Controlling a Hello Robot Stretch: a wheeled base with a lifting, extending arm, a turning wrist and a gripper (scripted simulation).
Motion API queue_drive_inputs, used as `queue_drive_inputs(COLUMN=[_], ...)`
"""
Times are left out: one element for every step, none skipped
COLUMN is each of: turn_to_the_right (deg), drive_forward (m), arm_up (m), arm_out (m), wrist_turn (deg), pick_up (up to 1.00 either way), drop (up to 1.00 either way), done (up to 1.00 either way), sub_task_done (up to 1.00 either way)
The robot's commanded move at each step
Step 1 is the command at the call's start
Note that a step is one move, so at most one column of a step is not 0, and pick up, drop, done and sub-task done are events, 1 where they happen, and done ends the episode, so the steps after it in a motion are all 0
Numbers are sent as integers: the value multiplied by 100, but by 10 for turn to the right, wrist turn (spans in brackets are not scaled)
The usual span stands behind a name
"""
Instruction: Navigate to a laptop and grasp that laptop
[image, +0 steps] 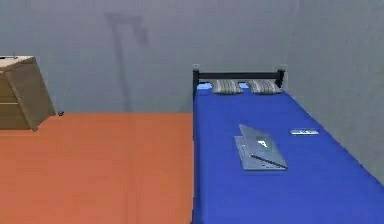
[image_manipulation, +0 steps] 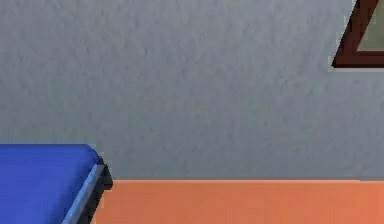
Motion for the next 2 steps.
queue_drive_inputs(turn_to_the_right=[-450,-210], drive_forward=[0,0], arm_up=[0,0], arm_out=[0,0], wrist_turn=[0,0], pick_up=[0,0], drop=[0,0], done=[0,0], sub_task_done=[0,0])
